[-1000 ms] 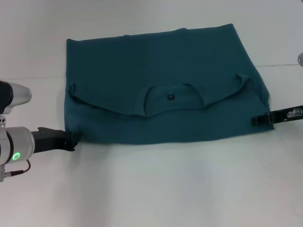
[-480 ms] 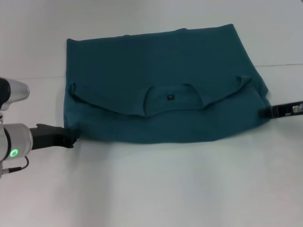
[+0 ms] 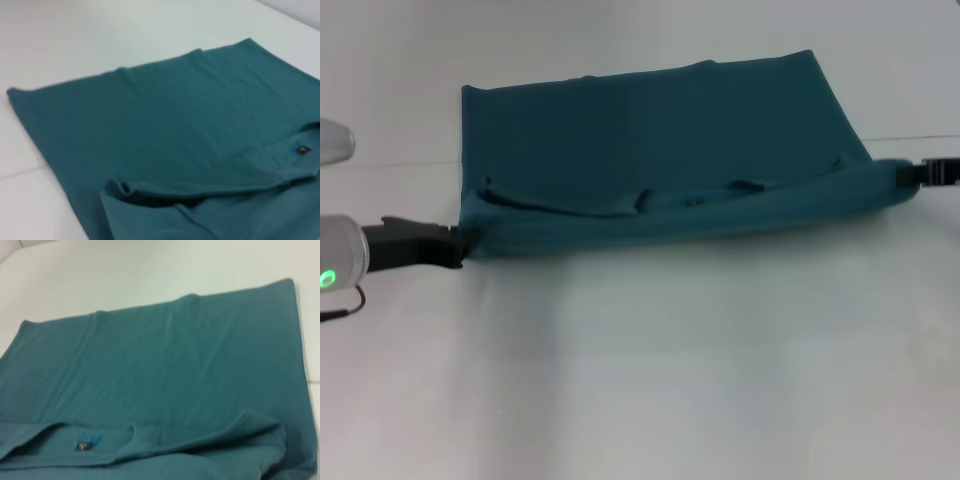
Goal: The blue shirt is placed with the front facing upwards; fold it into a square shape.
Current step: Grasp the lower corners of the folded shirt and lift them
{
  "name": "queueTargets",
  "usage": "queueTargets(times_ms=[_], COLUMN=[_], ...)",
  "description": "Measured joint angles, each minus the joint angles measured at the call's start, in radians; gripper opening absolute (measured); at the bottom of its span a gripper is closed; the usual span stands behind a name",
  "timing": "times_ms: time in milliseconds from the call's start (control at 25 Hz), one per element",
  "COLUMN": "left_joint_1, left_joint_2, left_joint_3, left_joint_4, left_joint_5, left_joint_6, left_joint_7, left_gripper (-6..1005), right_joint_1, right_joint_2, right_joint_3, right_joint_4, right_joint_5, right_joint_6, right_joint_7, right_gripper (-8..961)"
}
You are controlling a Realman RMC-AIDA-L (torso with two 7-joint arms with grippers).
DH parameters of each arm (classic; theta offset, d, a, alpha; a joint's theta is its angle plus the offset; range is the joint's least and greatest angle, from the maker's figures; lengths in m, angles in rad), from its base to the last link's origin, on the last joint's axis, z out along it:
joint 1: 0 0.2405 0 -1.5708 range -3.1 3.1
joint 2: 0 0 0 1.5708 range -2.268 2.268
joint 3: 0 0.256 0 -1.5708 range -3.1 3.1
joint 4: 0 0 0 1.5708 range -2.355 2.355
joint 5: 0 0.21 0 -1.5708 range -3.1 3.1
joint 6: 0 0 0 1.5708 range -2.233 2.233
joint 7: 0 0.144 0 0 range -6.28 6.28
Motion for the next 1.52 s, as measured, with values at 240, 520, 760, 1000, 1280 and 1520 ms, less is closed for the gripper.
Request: queueTargets(times_ms=[240,520,760,1000,1280,1520], left_joint_1=[-0.054,-0.133,-0.157,-0.103,-0.036,-0.013], left_joint_2=[0.030,0.059,0.066,0.030,-0.010,-0.010], left_joint_3=[-0.008,-0.044,-0.047,-0.044,-0.043,-0.047], left_joint_4=[-0.024,-0.070,-0.094,-0.023,0.082,0.069], left_joint_5=[0.000,0.043,0.049,0.050,0.050,0.050], left_joint_6=[0.000,-0.004,0.002,0.101,0.181,0.197], left_joint_7=[0.000,-0.005,-0.001,0.000,-0.004,-0.002], left_gripper=[79,79,79,79,79,79], right_joint_1=[0.043,0.100,0.109,0.035,-0.028,-0.052], right_joint_2=[-0.019,-0.037,-0.038,-0.003,0.020,0.016], right_joint_3=[0.004,-0.001,-0.003,0.000,0.001,0.004], right_joint_4=[-0.001,0.007,0.012,0.005,-0.002,-0.002], right_joint_5=[0.001,-0.009,-0.022,-0.021,-0.014,-0.017], right_joint_6=[0.021,0.073,0.073,0.039,0.019,-0.023], right_joint_7=[0.014,0.040,0.041,0.039,0.033,0.032], right_gripper=[34,34,34,34,34,35])
